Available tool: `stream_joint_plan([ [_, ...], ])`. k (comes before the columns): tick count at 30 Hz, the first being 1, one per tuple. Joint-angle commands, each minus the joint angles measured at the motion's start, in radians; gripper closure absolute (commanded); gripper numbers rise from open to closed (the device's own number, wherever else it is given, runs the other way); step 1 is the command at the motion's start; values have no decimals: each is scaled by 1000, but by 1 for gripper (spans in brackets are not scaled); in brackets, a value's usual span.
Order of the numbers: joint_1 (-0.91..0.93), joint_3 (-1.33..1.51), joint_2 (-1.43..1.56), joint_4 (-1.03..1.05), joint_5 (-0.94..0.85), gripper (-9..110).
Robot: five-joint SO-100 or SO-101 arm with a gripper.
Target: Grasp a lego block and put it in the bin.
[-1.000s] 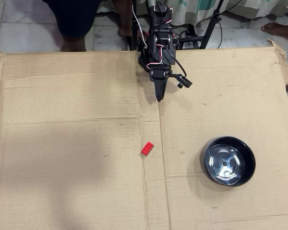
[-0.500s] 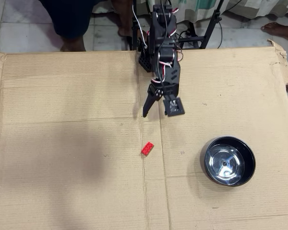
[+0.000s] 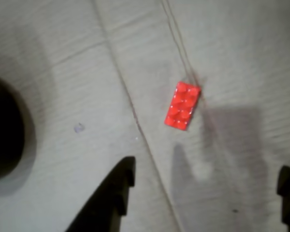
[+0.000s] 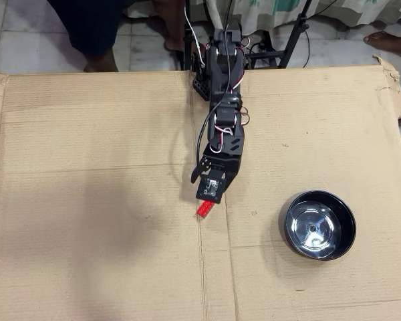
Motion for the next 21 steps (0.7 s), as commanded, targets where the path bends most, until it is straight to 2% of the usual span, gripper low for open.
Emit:
stream_joint_plan([
  [1, 20, -66, -41, 2, 64, 68],
  [8, 21, -86, -149, -5, 179, 68],
  [21, 6, -285, -341, -12, 183, 69],
])
